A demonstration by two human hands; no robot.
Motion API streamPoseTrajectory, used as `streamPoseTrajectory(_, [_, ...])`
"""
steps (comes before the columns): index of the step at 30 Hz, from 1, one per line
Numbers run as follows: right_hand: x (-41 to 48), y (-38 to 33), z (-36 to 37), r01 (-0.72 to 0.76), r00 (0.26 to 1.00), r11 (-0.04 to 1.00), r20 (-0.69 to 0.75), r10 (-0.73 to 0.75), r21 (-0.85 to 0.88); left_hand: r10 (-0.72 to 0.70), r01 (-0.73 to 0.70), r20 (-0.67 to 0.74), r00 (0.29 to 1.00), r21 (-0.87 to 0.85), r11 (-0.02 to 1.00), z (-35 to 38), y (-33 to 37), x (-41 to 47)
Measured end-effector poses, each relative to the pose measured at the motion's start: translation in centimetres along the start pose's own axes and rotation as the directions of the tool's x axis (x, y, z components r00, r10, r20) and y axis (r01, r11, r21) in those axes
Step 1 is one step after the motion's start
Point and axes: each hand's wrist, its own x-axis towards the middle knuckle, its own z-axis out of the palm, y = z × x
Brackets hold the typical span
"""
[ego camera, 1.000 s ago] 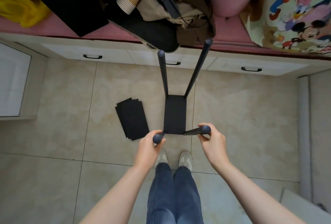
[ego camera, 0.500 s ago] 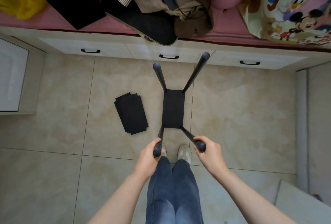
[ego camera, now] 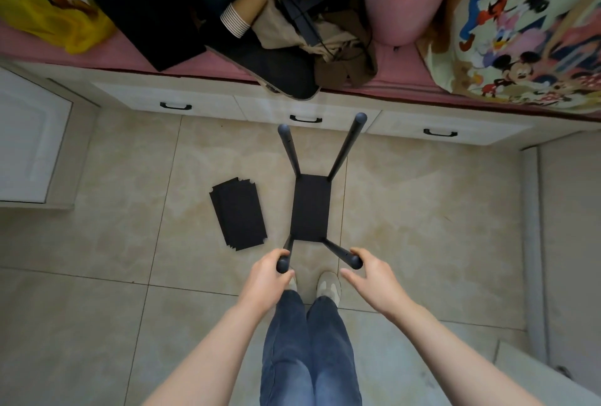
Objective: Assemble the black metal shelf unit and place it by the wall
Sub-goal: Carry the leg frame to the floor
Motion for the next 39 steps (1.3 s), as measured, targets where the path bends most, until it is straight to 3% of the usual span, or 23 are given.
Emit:
streamPoseTrajectory(6, [-3.6, -3.2, -2.8, 0.07, 0.998, 0.976, 0.023, -0.067, -0.205, 0.048, -0.048, -0.003, 0.999, 0.069, 0.996, -2.7, 3.3, -4.1])
streamPoseTrajectory(11, [-7.2, -6.2, -4.1, 0.168, 0.984, 0.917, 0.005, -0.178, -0.362, 0.033, -0.034, -0.127, 0.991, -0.009, 0.999, -5.9, 4.9, -9.5])
streamPoseTrajectory(16, [-10.4, -10.8, -2.5, 0.281, 0.957, 0.806, 0.086, -0.278, -0.521, -0.05, 0.009, -0.302, 0.952, -0.138, 0.99, -8.9, 3.0, -15.2])
streamPoseTrajectory(28, [-16.7, -27.5, 12.9, 0.62, 0.763, 0.439, 0.368, -0.532, -0.65, -0.22, 0.197, -0.646, 0.731, -0.109, 0.974, -19.8, -12.3, -28.8])
streamPoseTrajectory(39, [-22.0, -41.6, 31.3, 0.817, 0.523, 0.111, 0.645, -0.557, -0.566, -0.493, 0.342, -0.744, 0.452, -0.365, 0.866, -27.9, -28.3, -37.7])
